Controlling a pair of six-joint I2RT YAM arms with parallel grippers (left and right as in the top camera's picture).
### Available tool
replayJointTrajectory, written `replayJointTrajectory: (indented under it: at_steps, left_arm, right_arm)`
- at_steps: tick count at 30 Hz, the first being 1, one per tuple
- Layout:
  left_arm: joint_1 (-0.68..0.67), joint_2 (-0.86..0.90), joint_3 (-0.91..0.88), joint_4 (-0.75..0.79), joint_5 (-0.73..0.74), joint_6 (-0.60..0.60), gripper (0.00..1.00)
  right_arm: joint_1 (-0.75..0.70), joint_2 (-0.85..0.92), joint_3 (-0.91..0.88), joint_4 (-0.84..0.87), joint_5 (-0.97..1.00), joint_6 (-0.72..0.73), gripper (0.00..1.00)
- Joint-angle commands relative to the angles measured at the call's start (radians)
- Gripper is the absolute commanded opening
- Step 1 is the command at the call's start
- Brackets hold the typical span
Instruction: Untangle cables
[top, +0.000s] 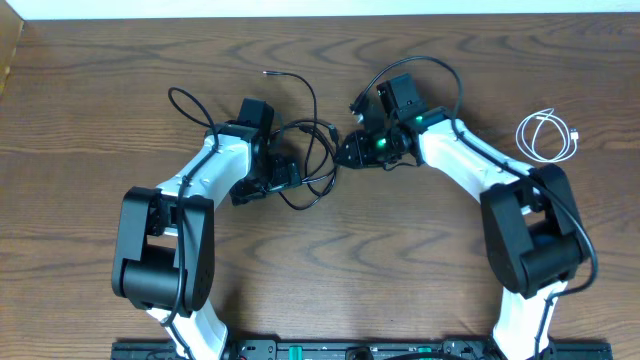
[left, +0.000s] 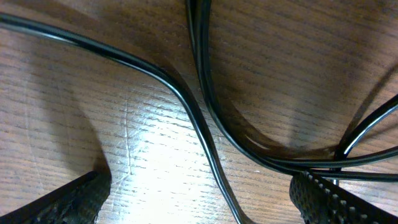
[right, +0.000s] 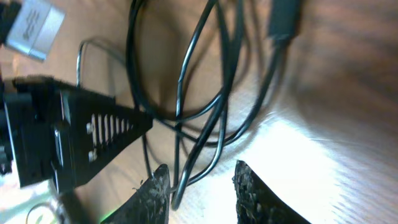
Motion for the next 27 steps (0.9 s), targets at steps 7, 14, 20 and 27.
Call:
replayJointTrajectory:
  at_steps: [7, 14, 20, 27]
  left_arm:
    - [0.004, 0.035, -0.027, -0.008, 0.008, -0.037, 0.98]
    - [0.004, 0.035, -0.027, -0.015, 0.017, -0.037, 0.98]
    - [0.004, 0.035, -0.027, -0.014, 0.017, -0.037, 0.98]
    - [0.004, 0.035, -0.027, -0.014, 0.017, -0.037, 0.98]
  right_arm:
    - [0.002, 0.139, 0.000, 0.040, -0.343, -0.124, 0.14]
    - [-0.011, 0.240, 0.000, 0.236, -0.682, -0.151, 0.14]
    - [0.006, 0.277, 0.000, 0.251, -0.584, -0.151, 0.31]
    - [0.032, 0.278, 0.000, 0.360, -0.585, -0.053, 0.27]
